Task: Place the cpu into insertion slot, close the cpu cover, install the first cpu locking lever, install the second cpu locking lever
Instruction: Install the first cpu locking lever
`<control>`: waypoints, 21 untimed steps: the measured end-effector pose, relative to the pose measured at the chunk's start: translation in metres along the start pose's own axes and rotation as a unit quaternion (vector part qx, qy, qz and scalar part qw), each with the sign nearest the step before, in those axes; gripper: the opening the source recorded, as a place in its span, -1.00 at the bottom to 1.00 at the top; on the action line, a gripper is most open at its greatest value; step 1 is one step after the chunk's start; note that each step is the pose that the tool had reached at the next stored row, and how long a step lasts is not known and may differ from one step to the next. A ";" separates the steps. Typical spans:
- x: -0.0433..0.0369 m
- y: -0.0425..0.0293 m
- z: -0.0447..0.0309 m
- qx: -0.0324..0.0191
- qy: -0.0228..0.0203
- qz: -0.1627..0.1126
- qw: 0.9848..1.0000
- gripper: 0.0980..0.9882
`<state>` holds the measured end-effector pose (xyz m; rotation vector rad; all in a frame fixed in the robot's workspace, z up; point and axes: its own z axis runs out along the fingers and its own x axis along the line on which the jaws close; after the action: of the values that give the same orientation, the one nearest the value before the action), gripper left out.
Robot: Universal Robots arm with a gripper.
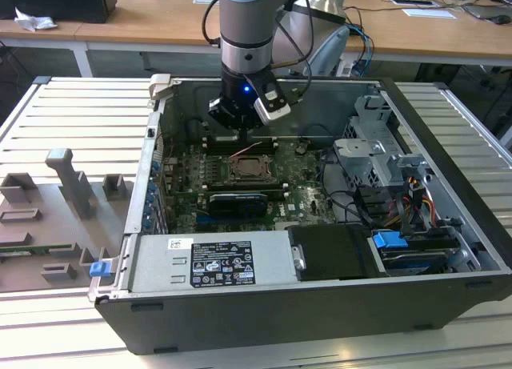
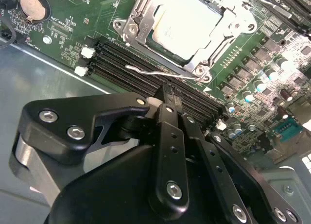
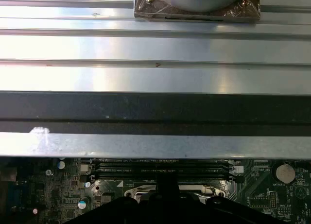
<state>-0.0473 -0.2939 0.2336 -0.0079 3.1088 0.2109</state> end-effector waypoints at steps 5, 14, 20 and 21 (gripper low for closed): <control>-0.0043 -0.0004 0.0023 0.000 0.000 0.000 1.000 -0.98; -0.0109 -0.0010 0.0068 0.000 0.000 -0.001 1.000 -0.98; -0.0131 -0.0013 0.0093 0.000 0.000 -0.003 1.000 -0.98; -0.0140 -0.0014 0.0098 0.000 0.001 -0.005 1.000 -0.98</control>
<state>-0.0331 -0.2939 0.2240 -0.0243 3.1095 0.2103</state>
